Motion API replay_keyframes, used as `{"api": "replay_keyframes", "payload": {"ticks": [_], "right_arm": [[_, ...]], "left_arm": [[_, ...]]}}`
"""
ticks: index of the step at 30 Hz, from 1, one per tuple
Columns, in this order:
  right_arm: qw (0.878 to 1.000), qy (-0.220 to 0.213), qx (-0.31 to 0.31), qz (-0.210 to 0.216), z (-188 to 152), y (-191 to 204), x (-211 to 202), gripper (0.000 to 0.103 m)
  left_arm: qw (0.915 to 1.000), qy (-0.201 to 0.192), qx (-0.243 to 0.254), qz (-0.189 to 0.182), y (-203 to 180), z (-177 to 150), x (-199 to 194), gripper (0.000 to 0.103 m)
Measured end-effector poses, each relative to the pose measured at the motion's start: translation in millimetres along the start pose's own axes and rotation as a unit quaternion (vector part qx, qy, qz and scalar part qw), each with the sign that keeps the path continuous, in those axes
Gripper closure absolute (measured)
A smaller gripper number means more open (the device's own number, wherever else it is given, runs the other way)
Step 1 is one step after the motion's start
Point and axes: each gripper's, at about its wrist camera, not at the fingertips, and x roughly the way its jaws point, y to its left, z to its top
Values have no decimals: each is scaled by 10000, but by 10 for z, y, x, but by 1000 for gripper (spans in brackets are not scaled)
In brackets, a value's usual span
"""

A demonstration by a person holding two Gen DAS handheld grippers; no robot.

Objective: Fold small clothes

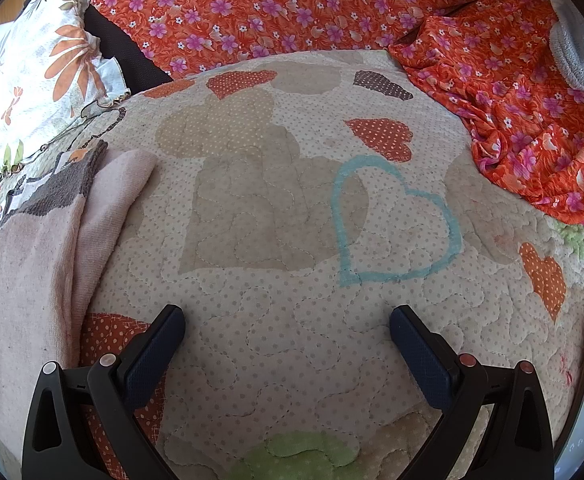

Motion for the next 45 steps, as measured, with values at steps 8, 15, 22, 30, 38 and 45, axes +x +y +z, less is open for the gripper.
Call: {"api": "replay_keyframes", "payload": {"ticks": [8, 15, 22, 30, 38, 45], "right_arm": [[10000, -1, 0, 0, 0, 0, 1, 0], [10000, 1, 0, -2, 0, 0, 1, 0], [10000, 8, 5, -8, -5, 5, -3, 0], [10000, 25, 3, -12, -6, 9, 4, 0], [10000, 22, 3, -11, -5, 9, 3, 0], [10000, 25, 4, -13, -6, 9, 3, 0]], "left_arm": [[9997, 99, 237, -62, -36, 42, 201, 0], [9901, 1270, -167, -572, 165, -270, 668, 0], [9864, 1482, -218, -676, 527, -437, 885, 0], [9841, 1720, -364, -239, 1187, -465, 1593, 0], [9679, 2353, -885, -21, 1927, -642, 2514, 0], [9426, 2839, -1506, -910, 1827, -819, 2820, 0]]}}
